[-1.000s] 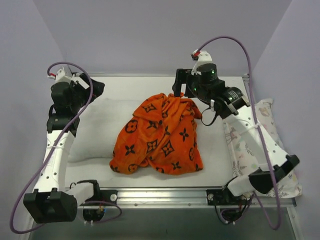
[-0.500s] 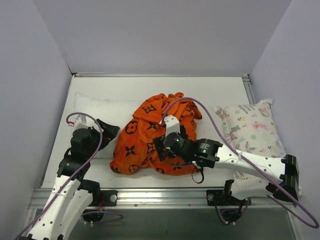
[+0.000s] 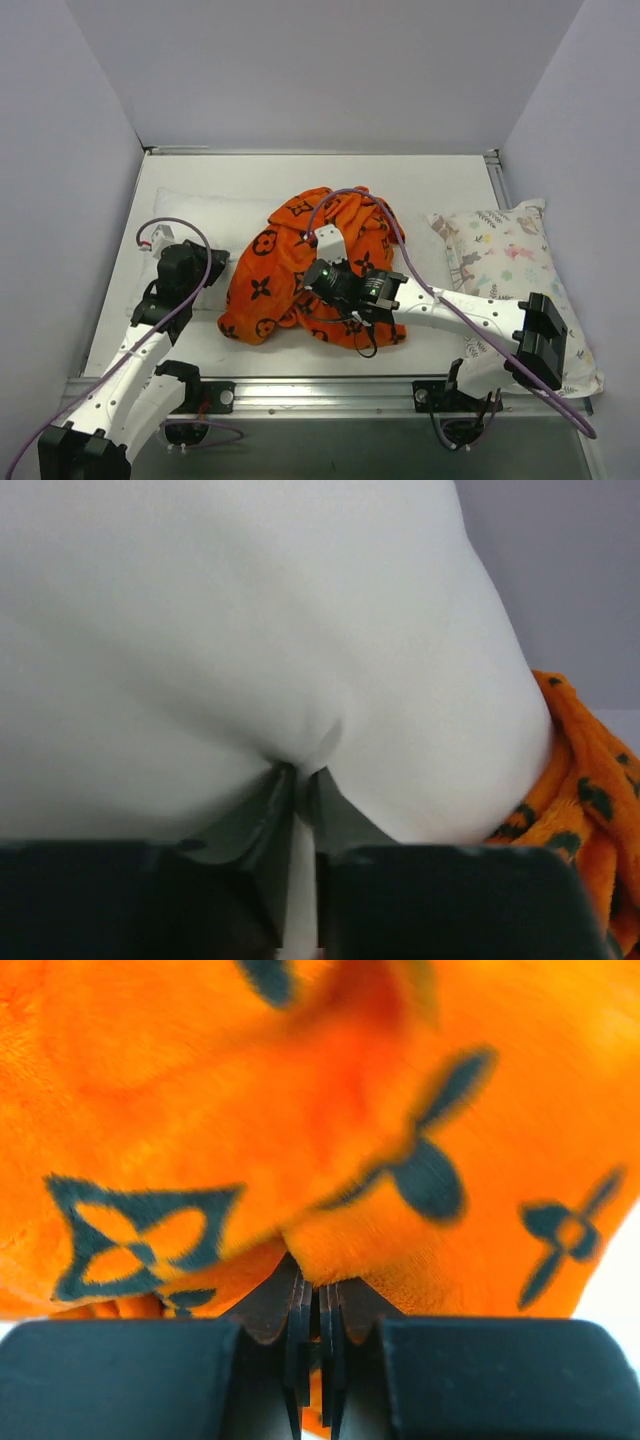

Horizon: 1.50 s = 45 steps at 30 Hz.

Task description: Remove the pillowcase from the pillow

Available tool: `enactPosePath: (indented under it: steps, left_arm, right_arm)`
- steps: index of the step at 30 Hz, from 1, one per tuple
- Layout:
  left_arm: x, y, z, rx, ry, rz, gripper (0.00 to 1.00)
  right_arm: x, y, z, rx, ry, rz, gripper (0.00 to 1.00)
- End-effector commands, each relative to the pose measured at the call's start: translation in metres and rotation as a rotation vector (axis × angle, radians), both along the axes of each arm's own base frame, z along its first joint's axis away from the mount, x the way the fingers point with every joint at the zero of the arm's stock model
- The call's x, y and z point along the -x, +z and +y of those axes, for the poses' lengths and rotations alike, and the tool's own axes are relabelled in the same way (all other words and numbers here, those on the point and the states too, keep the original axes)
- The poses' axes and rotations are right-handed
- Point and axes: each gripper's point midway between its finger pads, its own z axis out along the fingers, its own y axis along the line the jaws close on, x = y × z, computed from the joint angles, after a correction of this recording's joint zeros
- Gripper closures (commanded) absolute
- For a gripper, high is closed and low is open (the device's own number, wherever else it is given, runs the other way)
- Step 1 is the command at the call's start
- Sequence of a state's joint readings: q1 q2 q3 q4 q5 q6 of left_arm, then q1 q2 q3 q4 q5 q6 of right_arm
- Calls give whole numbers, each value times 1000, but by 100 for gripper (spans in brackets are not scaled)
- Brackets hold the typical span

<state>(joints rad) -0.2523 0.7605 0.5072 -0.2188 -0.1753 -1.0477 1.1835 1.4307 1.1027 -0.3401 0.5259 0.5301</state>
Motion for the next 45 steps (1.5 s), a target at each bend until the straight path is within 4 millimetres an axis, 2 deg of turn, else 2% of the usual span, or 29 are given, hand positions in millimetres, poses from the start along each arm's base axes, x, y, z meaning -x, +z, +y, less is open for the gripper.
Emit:
enactPosePath:
  steps: [1,2,4,5,6,8,9,11,12,15,18,22,23,24,25,26,27,28,30,33,35,36,38,39,41,44,45]
  left_arm:
    - [-26,-4,12,-3,18,31,89]
    - [-35,-16,29,1,58,80,100]
    - [-49,-9,37,-16,48,80,100]
    - [-55,-13,45,-33,62,101,100]
    - [-58,-15,55,-60,77,110,100]
    - [-68,-14,74,-70,111,124,100]
    - [-70,-15,84,-75,122,131,100]
    - [-78,-17,95,-81,137,151,100]
    - [-79,-18,106,-82,162,157,100]
    - [-90,-16,111,-83,139,158,100]
    - [-97,-14,114,-104,133,169,100]
    - [-100,-11,109,-101,108,153,100]
    - [-100,-11,105,-97,96,152,100]
    - [-101,-10,104,-96,92,142,100]
    - [-100,-11,101,-96,86,142,100]
    - [-100,-12,98,-97,76,144,100]
    - [-99,-12,96,-95,72,142,100]
    - [-99,-14,94,-93,65,145,100]
    - [-98,-13,92,-94,60,145,100]
    - [-99,-12,88,-93,53,137,100]
    - [-99,-12,88,-92,50,135,100]
    - [-100,-12,86,-90,47,133,100]
    - [-100,-13,84,-88,43,136,100]
    - [-100,-12,83,-84,41,131,100]
    - [-100,-12,83,-84,41,131,100]
    - [-102,-9,87,-95,45,135,100]
    - [-102,-9,88,-101,44,139,100]
  right_arm:
    - [-21,12,-44,8,-123,-24,100]
    - [-30,21,-61,-12,-165,-36,100]
    - [-34,20,-88,9,-206,-33,100]
    - [-35,30,-100,-16,-229,-50,100]
    - [-45,31,-124,-21,-300,-50,100]
    - [-45,29,-154,-44,-348,-31,100]
    - [-52,26,-180,-47,-428,-24,100]
    - [-52,17,-205,-69,-476,13,100]
    - [-57,14,-231,-84,-564,28,100]
    - [-61,11,-237,-160,-571,79,100]
    - [-69,20,-227,-203,-551,86,100]
    - [-71,36,-192,-206,-440,59,100]
    - [-65,39,-170,-197,-367,58,100]
    - [-61,42,-162,-186,-339,45,100]
    - [-59,48,-152,-195,-319,32,85]
    - [-48,51,-131,-186,-246,24,70]
    - [-46,54,-128,-160,-241,-8,41]
    - [-44,59,-121,-145,-209,-26,33]
    - [-35,59,-93,-144,-106,-34,21]
    - [-20,42,-56,-120,46,22,14]
    - [-20,23,-44,-60,67,50,13]
    - [-22,20,-37,-61,69,40,11]
    - [-29,6,-30,-34,49,55,10]
    - [-33,5,-27,-37,36,47,10]
    - [-42,-4,-29,-4,-6,38,10]
    - [-43,-15,-45,39,-67,64,40]
    - [-41,-23,-61,72,-112,76,73]
